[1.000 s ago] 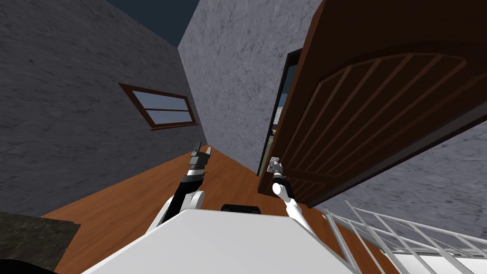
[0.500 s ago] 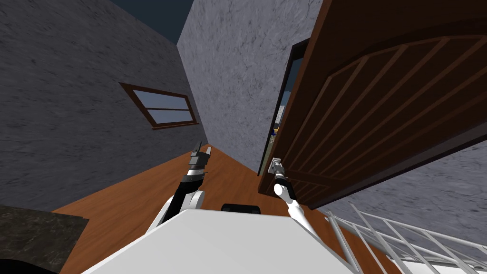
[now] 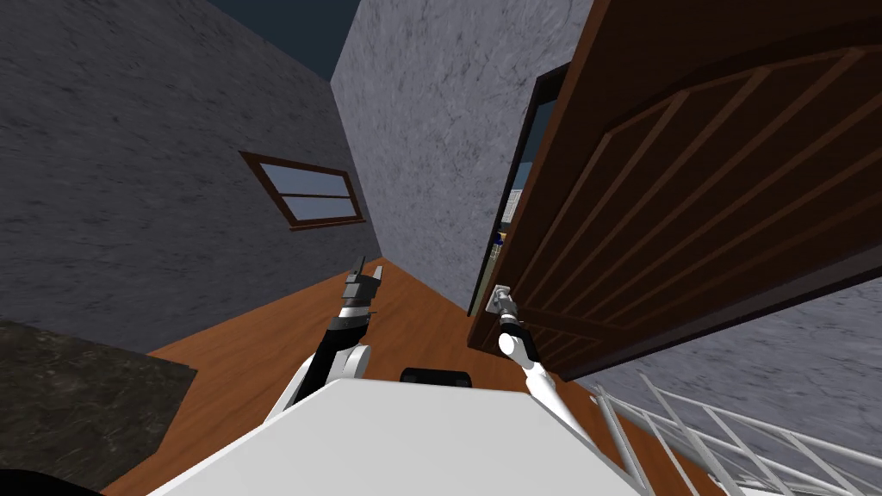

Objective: Pull the door open

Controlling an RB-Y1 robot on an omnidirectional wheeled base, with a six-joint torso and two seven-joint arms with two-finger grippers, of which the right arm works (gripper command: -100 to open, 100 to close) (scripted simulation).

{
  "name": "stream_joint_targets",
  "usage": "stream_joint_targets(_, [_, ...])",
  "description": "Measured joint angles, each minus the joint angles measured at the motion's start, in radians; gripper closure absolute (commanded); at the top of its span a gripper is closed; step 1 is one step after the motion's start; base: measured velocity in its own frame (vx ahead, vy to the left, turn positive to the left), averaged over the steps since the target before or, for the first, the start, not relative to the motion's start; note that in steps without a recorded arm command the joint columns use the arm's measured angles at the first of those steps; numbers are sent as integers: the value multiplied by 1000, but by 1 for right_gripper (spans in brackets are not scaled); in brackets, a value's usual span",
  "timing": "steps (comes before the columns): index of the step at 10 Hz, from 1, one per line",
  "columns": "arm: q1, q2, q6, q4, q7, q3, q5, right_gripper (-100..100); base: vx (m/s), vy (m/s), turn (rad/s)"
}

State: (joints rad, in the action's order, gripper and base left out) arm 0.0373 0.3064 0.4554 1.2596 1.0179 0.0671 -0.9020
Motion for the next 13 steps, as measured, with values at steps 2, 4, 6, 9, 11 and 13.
stream_joint_targets(2, [14,32,-2,9,32,21,-1,100,-222,-71,181])
stream_joint_targets(4, [29,67,-5,14,69,46,-2,100,-209,-89,213])
stream_joint_targets(6, [40,106,-5,23,107,68,-4,100,-214,-88,214])
stream_joint_targets(9, [58,154,-5,38,157,100,-5,100,-199,-85,192])
stream_joint_targets(11, [64,171,-7,42,175,112,-5,100,-122,-21,90])
stream_joint_targets(13, [73,190,1,52,185,121,-9,100,-199,-51,121])
